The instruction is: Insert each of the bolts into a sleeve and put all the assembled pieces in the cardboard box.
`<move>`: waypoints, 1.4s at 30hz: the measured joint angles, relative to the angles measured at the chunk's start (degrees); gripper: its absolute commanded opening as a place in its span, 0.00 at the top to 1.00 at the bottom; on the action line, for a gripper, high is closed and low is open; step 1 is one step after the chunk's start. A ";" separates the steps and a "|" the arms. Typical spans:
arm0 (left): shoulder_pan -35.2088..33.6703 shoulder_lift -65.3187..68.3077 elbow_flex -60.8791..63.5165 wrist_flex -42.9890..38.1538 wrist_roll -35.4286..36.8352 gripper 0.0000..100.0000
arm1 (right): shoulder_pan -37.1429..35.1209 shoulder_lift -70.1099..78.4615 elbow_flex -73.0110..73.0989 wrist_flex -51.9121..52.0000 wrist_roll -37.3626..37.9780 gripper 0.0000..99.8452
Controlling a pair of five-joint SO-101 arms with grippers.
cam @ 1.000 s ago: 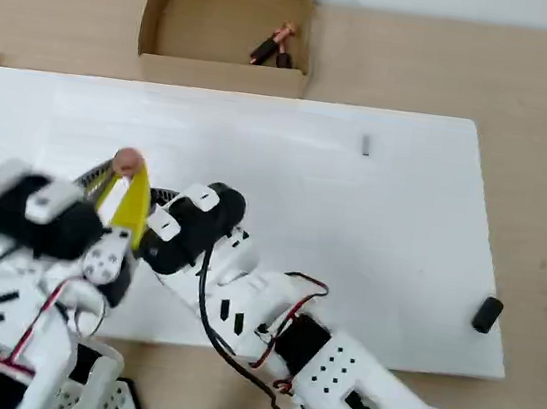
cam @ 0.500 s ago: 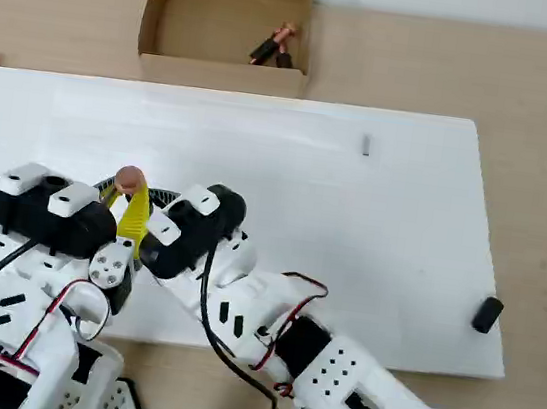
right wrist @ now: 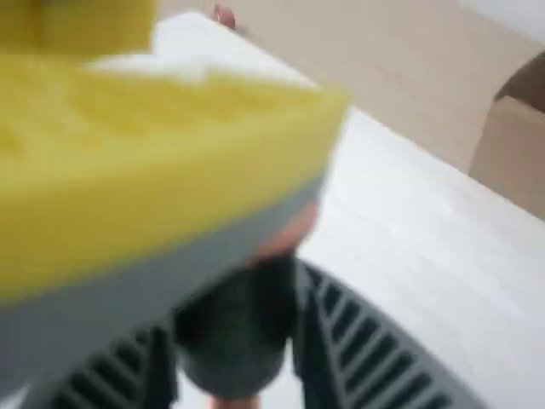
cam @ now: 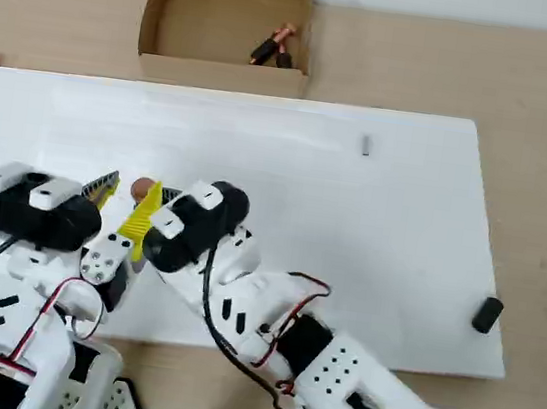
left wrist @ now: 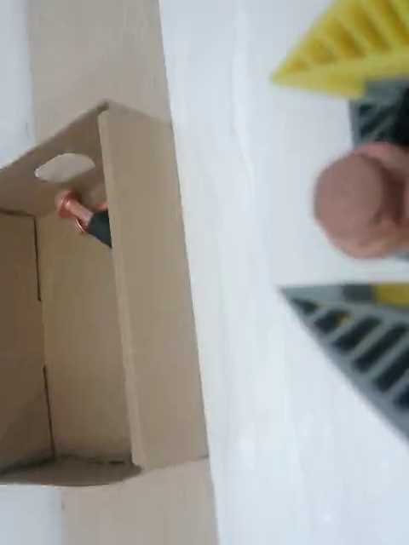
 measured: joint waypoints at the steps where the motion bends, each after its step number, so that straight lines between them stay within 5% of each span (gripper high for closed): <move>1: 0.00 0.00 -0.35 0.53 -0.18 0.83 | -0.09 0.00 0.00 0.62 0.00 0.99; 8: -0.88 0.00 -7.12 5.80 0.00 0.83 | 1.23 0.62 -0.18 1.14 0.00 0.99; 14: -10.90 3.25 -15.47 11.08 2.81 0.83 | 11.96 11.52 -10.90 2.73 0.00 0.99; 23: -19.08 9.67 -25.58 25.85 4.13 0.83 | 23.82 42.11 -46.07 13.45 0.00 0.99; 30: -26.37 10.02 -25.23 26.64 0.18 0.83 | 28.84 66.73 -76.13 18.11 0.00 0.99; 42: -26.81 10.02 -17.49 26.64 -2.29 0.83 | 33.93 112.00 -127.21 24.88 1.85 0.98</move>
